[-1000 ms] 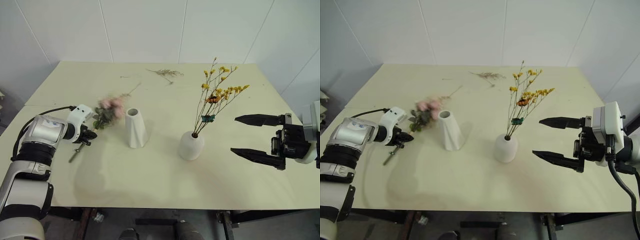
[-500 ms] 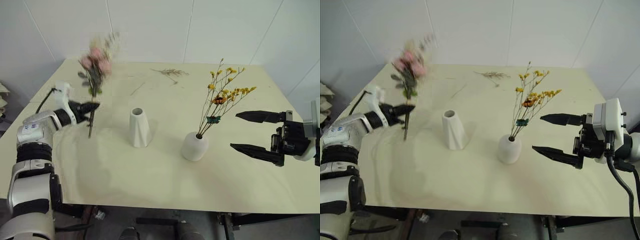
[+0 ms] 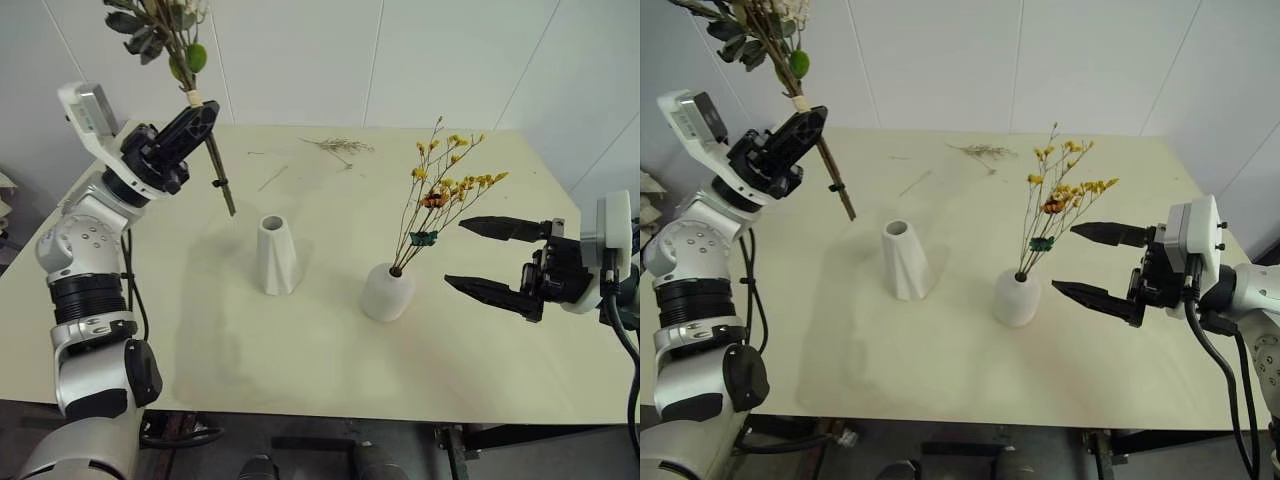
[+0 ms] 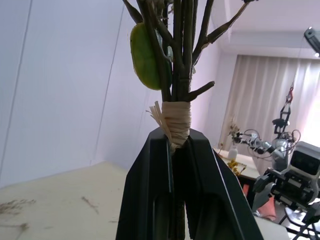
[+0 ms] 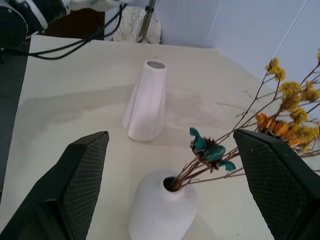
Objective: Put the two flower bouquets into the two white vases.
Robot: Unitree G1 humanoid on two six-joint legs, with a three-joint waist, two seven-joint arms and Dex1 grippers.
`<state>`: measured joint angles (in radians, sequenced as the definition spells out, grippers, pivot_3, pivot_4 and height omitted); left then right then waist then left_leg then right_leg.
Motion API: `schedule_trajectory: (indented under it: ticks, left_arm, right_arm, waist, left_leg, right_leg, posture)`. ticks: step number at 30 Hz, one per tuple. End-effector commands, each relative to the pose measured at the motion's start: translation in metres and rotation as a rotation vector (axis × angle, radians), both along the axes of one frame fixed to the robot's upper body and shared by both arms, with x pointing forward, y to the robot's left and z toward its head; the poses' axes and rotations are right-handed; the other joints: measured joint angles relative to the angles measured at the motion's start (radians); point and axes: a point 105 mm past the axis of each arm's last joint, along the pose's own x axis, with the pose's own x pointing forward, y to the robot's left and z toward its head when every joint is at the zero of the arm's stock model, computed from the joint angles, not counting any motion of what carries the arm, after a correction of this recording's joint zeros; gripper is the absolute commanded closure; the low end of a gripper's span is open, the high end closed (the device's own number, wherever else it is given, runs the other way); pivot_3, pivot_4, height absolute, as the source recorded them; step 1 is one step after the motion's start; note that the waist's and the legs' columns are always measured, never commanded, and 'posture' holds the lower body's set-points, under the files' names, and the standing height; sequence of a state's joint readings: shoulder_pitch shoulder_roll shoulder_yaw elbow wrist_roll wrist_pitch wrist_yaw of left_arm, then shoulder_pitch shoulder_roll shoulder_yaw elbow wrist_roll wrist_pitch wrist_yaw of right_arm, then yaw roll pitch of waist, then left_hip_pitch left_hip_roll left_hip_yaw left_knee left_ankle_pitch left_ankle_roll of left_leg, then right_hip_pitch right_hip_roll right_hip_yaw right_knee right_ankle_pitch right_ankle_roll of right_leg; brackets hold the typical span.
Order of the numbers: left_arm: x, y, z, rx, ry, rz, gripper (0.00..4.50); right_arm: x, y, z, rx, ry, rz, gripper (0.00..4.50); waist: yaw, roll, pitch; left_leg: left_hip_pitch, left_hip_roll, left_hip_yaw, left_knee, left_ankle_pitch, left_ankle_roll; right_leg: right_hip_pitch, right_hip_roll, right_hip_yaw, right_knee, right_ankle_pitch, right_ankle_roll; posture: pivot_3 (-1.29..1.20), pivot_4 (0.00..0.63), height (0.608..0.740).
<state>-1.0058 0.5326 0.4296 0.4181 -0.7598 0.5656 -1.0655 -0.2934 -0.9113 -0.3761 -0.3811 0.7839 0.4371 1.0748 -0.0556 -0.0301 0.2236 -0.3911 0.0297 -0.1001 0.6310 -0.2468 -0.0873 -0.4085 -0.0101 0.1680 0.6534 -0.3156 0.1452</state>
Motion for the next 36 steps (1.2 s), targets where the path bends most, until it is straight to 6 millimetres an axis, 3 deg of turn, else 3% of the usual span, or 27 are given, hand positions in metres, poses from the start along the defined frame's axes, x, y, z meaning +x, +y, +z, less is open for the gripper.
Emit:
schedule_trajectory:
  ticks: [1, 12, 24, 36]
  left_arm:
    - [-0.007, -0.004, 0.012, -0.046, -0.069, -0.002, 4.49]
    - [0.0, -0.033, -0.017, -0.011, -0.086, -0.018, 4.49]
    - [0.002, -0.037, -0.031, 0.029, -0.111, 0.003, 4.49]
    - [-0.002, -0.034, -0.045, 0.101, -0.161, 0.062, 0.71]
  right_arm:
    - [0.0, 0.001, 0.005, 0.022, -0.028, -0.006, 0.28]
    - [0.001, 0.004, 0.006, 0.041, -0.03, -0.017, 0.28]
    - [0.002, 0.006, 0.008, 0.057, -0.045, -0.034, 0.28]
    - [0.004, 0.008, 0.008, 0.07, -0.051, -0.032, 0.28]
  waist:
    - [0.0, 0.0, 0.0]
    - [0.002, 0.0, 0.0]
    - [0.0, 0.0, 0.0]
    - [0.0, 0.0, 0.0]
  left_leg:
    - [0.0, 0.0, 0.0, 0.0, 0.0, 0.0]
    - [0.0, 0.0, 0.0, -0.001, 0.0, 0.0]
    - [0.0, 0.0, 0.0, -0.002, 0.0, 0.0]
    - [0.0, 0.0, 0.0, -0.002, 0.0, 0.0]
  right_leg:
    - [0.0, 0.0, 0.0, 0.0, 0.0, 0.0]
    - [0.0, 0.0, 0.0, -0.001, 0.0, 0.0]
    - [0.0, 0.0, 0.0, -0.002, 0.0, 0.0]
    - [0.0, 0.0, 0.0, -0.002, 0.0, 0.0]
  posture:
    - [0.0, 0.15, 0.74]
    - [0.0, 0.15, 0.74]
    - [0.0, 0.15, 0.74]
    - [0.0, 0.15, 0.74]
